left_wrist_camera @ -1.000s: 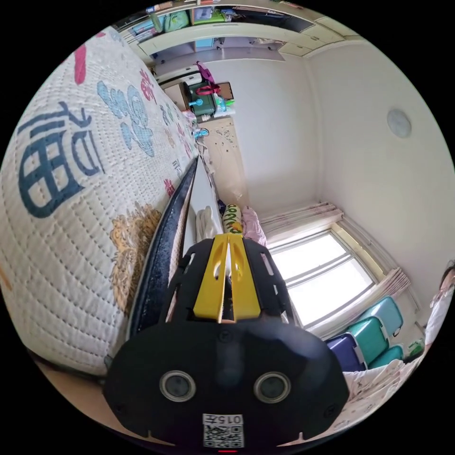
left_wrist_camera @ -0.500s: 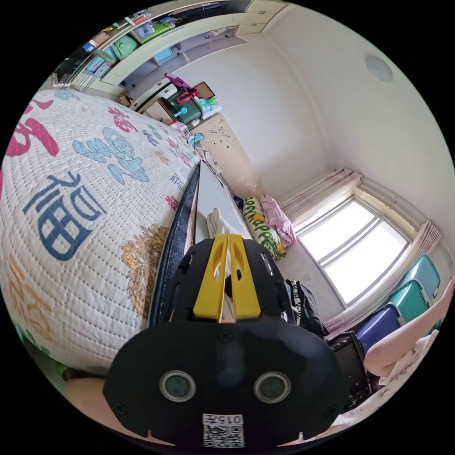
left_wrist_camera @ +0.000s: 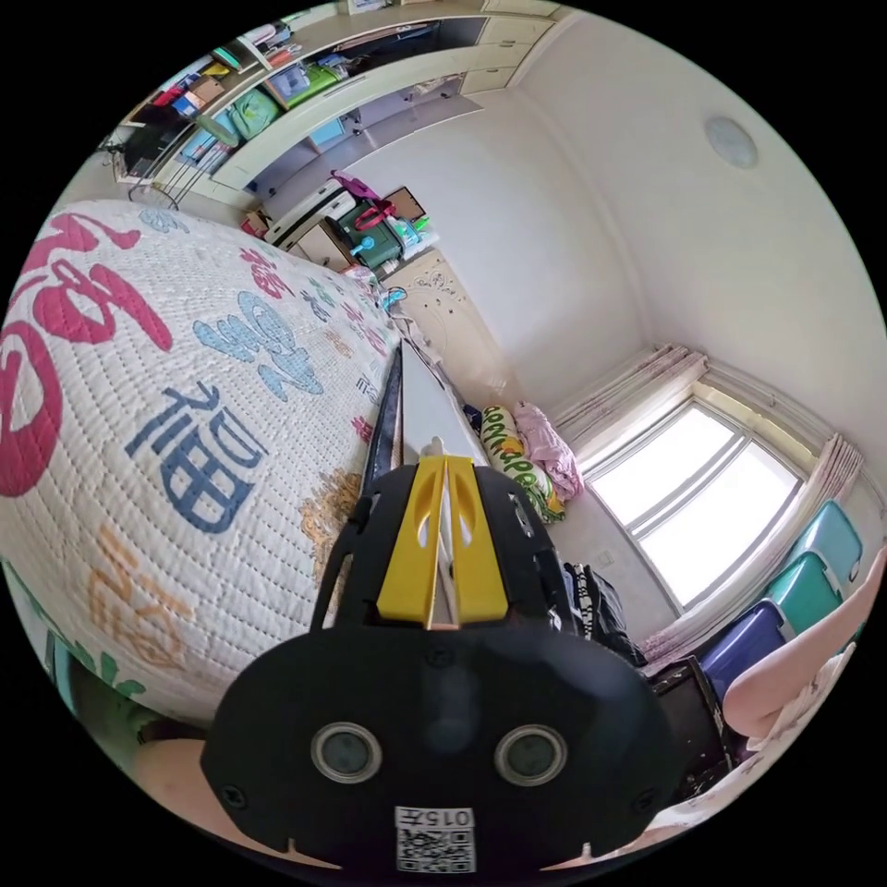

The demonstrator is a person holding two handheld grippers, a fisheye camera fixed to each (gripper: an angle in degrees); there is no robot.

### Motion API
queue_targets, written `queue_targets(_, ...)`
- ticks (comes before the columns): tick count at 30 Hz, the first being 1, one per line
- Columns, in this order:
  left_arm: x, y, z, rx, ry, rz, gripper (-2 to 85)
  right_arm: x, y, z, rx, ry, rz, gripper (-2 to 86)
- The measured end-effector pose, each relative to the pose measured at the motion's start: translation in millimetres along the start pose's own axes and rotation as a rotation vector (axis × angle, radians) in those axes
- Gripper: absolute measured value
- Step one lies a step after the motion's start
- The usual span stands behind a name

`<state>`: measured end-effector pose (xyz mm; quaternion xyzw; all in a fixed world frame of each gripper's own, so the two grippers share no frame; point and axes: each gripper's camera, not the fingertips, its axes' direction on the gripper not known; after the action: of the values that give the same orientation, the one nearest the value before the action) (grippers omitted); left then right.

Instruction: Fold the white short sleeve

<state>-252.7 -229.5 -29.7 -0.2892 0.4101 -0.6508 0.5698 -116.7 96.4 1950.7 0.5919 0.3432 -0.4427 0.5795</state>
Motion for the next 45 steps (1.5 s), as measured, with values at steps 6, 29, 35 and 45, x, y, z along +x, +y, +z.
queue_targets(6, 10.9, 2.8, -18.4, 0.0, -0.048, 0.082, -0.9, 1.9, 14.1, 12.6, 0.0, 0.001, -0.001, -1.0)
queue_targets(29, 41.0, 27.1, -26.0, -0.022, 0.035, 0.392, 1.4, 9.7, 41.2, 17.0, -0.002, 0.004, -0.002, -1.0)
queue_targets(35, 38.6, 38.3, -18.4, -0.037, 0.036, 0.425, -0.3, 12.0, 40.4, 7.0, -0.002, 0.003, -0.002, -1.0)
queue_targets(45, -34.4, -21.1, -19.5, -0.121, 0.29, 0.587, 0.1, 16.1, 33.5, -17.8, -0.002, 0.003, 0.0, -1.0)
